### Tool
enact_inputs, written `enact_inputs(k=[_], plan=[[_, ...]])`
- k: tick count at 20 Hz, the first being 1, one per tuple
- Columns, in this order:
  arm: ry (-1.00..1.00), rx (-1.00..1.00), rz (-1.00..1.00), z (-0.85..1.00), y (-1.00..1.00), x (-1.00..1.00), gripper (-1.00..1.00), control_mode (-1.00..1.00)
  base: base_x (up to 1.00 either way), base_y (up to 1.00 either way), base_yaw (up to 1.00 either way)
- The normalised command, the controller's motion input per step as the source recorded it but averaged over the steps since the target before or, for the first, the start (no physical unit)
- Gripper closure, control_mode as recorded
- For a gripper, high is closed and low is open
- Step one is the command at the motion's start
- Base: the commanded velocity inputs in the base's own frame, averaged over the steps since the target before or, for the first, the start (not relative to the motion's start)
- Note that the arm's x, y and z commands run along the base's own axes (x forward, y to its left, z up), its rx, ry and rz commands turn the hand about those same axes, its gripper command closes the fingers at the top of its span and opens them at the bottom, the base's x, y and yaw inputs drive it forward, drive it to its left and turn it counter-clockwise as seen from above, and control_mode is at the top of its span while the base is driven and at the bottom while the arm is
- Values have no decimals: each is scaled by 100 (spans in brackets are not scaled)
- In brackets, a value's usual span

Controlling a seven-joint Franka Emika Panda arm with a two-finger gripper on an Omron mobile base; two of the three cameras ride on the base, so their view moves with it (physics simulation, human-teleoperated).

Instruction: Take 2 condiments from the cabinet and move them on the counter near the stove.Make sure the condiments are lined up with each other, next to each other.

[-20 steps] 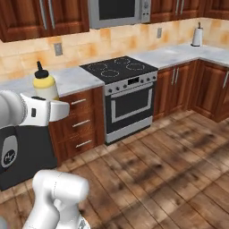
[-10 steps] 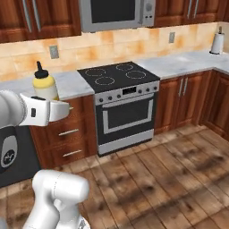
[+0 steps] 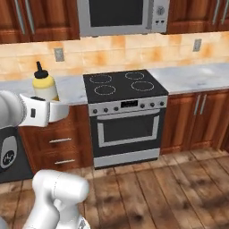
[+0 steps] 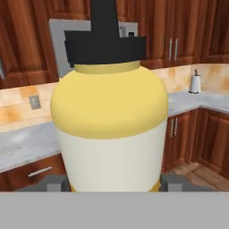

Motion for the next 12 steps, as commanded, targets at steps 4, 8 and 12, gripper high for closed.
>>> enact_inputs(k=[4, 8, 12], plan=[[0, 0, 0, 0, 0, 0, 100, 100, 100, -88, 43], [0, 0, 0, 0, 0, 0, 100, 100, 100, -91, 42], [0, 0, 0, 0, 0, 0, 100, 100, 100, -94, 42]])
